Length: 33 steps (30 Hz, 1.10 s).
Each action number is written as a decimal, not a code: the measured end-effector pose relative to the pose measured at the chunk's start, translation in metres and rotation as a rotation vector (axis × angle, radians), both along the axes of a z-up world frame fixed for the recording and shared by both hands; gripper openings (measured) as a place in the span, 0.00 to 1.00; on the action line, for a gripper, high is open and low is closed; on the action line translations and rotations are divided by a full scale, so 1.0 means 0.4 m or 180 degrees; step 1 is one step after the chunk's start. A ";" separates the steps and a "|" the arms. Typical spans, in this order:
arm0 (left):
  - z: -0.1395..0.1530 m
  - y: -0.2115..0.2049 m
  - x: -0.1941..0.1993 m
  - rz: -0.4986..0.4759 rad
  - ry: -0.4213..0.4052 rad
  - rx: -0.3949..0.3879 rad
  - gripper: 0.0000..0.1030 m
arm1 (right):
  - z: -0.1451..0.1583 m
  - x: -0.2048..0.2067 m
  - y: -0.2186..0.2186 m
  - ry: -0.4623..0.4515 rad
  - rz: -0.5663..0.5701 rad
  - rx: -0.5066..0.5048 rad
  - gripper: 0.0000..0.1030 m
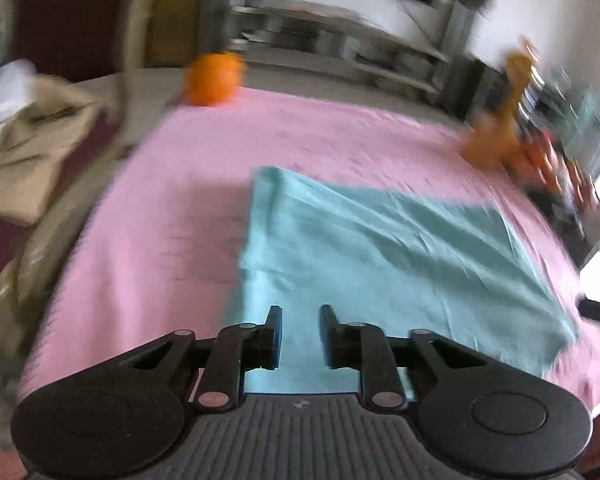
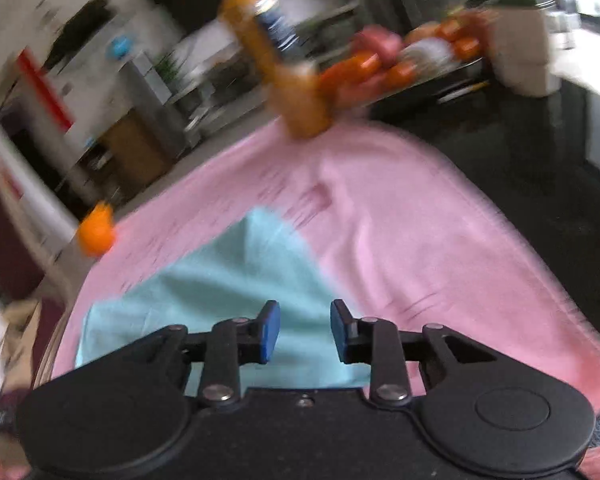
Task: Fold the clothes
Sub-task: 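Grasp the folded shirt edge with the left tool while the right tool grasps the hem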
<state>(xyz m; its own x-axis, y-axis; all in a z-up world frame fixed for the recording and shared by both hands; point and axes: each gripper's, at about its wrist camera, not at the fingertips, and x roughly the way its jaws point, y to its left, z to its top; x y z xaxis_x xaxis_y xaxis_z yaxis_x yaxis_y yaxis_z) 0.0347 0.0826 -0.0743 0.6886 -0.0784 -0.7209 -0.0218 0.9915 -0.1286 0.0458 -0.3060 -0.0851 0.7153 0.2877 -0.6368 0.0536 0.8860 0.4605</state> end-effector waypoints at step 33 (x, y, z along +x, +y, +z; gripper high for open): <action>-0.028 0.134 -0.088 0.0694 0.0298 -0.0994 0.00 | -0.092 0.000 -0.129 0.0689 -0.0655 0.0874 0.30</action>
